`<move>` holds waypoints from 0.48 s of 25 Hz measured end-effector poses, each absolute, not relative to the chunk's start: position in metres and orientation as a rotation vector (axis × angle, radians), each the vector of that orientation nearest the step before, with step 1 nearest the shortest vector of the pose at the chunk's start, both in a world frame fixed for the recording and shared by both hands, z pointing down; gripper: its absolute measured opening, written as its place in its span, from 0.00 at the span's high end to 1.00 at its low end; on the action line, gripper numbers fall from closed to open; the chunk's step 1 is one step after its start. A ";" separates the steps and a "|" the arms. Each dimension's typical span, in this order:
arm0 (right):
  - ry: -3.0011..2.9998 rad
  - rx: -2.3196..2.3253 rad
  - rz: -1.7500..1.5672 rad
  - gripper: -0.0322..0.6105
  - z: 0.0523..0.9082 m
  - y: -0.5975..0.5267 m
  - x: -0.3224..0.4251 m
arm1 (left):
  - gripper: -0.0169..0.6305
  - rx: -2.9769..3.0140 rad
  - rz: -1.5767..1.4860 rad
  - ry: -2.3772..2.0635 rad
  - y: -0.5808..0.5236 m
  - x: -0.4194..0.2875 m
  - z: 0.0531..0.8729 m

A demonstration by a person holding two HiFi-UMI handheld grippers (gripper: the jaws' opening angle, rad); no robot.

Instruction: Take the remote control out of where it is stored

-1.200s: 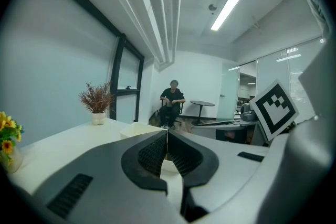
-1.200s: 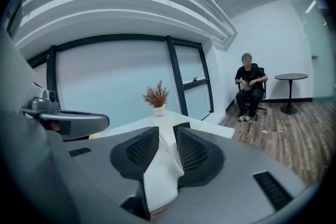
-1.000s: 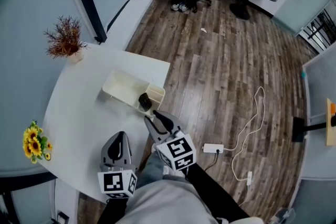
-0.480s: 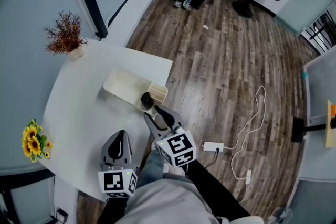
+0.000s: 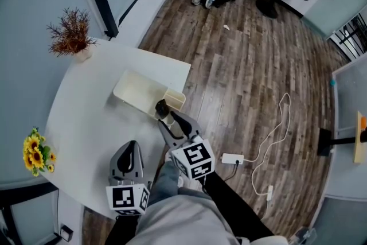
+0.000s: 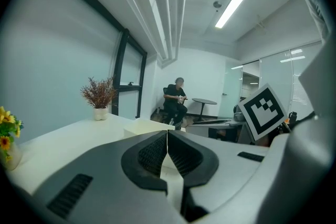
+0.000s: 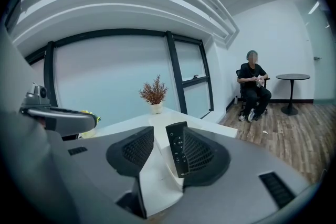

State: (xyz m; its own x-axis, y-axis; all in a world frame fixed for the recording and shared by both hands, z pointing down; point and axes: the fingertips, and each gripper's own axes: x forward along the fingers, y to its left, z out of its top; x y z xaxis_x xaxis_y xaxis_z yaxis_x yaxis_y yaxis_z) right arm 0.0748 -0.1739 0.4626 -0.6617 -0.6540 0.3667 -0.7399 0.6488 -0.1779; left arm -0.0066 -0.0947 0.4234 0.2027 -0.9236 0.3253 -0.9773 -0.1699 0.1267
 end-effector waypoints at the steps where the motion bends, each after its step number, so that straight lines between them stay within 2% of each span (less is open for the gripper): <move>1: -2.600 1.126 0.454 0.71 0.464 -0.175 0.074 | 0.96 2.175 0.249 -1.793 -0.095 -0.008 0.424; 12: -2.594 1.116 0.442 0.68 0.474 -0.184 0.068 | 0.96 2.159 0.252 -1.802 -0.100 -0.015 0.429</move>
